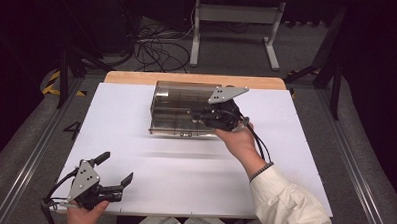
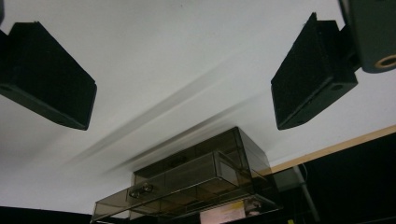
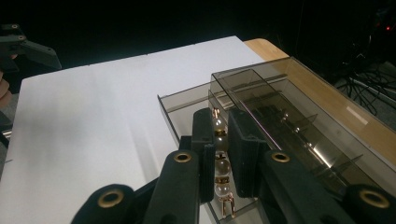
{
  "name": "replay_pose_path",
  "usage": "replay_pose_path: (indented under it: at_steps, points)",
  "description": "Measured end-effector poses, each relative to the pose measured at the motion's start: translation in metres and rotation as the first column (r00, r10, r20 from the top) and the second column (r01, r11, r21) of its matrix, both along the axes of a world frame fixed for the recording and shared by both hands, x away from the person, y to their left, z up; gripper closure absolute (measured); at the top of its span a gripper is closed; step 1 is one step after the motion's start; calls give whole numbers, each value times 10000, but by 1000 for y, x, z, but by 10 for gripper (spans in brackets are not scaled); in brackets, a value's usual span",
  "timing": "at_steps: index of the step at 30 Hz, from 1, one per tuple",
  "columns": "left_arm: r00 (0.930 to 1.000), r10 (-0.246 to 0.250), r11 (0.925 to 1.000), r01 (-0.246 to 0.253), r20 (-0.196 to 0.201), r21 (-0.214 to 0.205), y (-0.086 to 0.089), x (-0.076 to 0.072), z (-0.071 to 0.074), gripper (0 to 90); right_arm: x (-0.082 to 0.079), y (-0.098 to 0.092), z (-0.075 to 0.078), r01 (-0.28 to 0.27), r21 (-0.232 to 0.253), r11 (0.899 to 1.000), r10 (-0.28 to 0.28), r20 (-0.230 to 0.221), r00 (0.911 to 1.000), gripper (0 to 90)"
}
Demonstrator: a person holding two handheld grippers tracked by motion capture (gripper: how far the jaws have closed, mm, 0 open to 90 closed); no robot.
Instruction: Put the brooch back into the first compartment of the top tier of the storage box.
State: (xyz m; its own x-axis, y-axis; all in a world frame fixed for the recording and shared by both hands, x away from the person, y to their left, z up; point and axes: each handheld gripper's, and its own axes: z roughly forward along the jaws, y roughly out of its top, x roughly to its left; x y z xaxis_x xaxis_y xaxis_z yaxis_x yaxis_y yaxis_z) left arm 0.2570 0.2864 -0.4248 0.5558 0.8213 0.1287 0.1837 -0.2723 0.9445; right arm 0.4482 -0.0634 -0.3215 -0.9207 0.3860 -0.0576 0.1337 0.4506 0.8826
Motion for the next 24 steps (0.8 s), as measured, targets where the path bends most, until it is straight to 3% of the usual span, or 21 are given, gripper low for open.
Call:
replay_pose_path:
  at_steps: [13, 24]
  points:
    - [10000, -32, 10000, 32, 34, -51, 0, 0, 0, 75, 0, 9, -3, -19, 318, 9995, 10, 306, 9995, 818]
    - [10000, -49, 10000, 49, 51, -12, 0, 0, 0, 75, 7, 27, -14, 131, 622, 9980, -132, 8, 9999, 818]
